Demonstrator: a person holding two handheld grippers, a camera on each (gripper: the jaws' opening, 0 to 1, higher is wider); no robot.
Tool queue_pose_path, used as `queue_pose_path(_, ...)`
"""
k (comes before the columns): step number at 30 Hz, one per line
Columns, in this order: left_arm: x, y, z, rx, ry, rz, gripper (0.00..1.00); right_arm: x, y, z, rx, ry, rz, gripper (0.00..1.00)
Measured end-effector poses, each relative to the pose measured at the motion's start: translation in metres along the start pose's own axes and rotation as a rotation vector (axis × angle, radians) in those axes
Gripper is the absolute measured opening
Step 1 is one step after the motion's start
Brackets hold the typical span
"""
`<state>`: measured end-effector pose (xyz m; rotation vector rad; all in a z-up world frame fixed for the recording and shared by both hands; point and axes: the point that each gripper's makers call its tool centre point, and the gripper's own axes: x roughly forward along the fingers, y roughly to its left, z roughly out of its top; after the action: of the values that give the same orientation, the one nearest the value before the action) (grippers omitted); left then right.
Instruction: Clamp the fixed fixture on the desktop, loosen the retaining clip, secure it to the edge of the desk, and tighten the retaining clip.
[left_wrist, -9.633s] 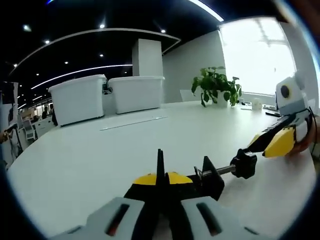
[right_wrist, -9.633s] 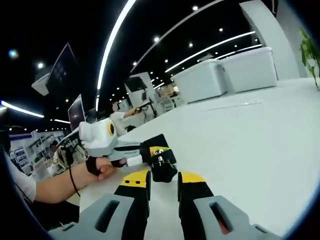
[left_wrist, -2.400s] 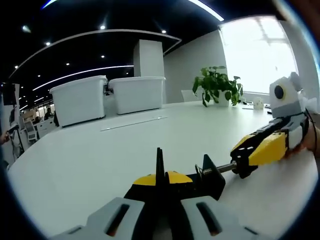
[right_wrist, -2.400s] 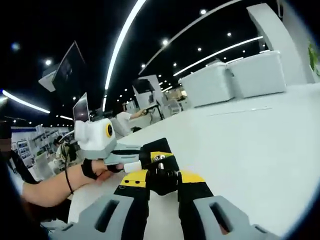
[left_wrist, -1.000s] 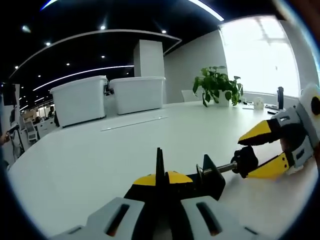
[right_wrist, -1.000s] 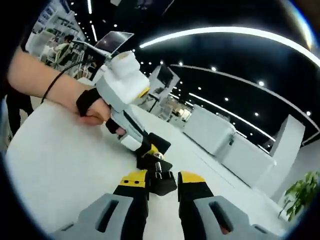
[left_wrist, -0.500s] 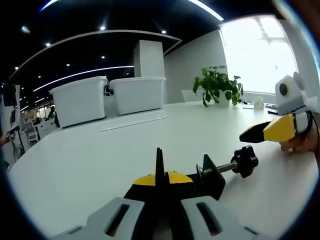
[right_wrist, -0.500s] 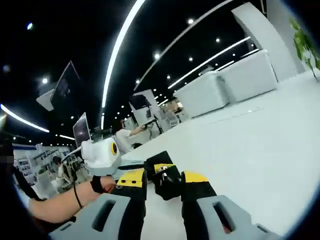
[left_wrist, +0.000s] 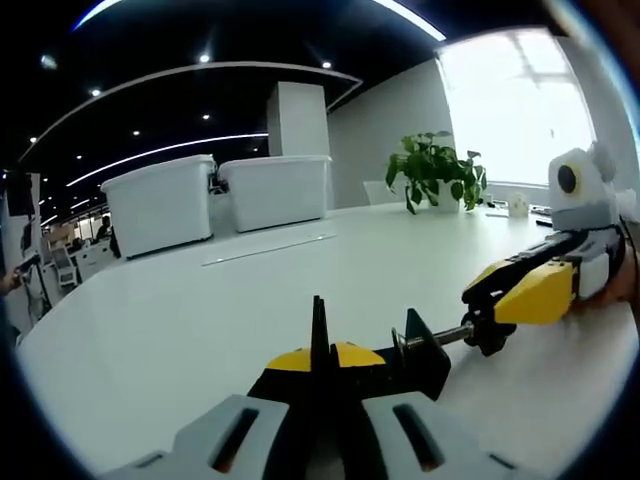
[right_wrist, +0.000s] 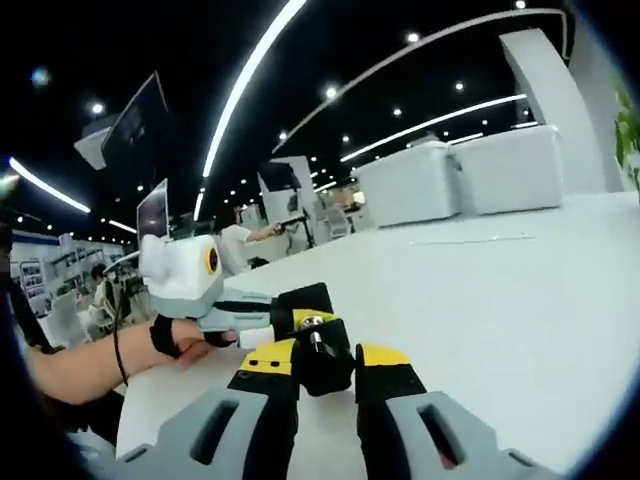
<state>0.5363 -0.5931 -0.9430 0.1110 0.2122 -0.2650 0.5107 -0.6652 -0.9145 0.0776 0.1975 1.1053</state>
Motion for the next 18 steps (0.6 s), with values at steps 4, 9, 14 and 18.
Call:
queue_pose_path(4, 0.0, 0.0, 0.001, 0.005, -0.004, 0.004, 0.05, 0.001, 0.002, 0.002, -0.13, -0.011, -0.02, 0.2)
queue_pose_path(9, -0.001, -0.001, 0.0, -0.003, -0.003, 0.004, 0.05, 0.0, 0.006, 0.004, -0.273, -0.021, -0.048, 0.2)
queue_pose_path(14, -0.002, 0.001, -0.002, -0.048, 0.009, -0.002, 0.05, -0.003, 0.017, 0.002, -0.459, -0.038, -0.064, 0.2)
queue_pose_path(18, -0.003, -0.001, -0.003, -0.056, 0.011, -0.002, 0.05, -0.006, 0.021, 0.001, -0.547, -0.033, -0.076, 0.2)
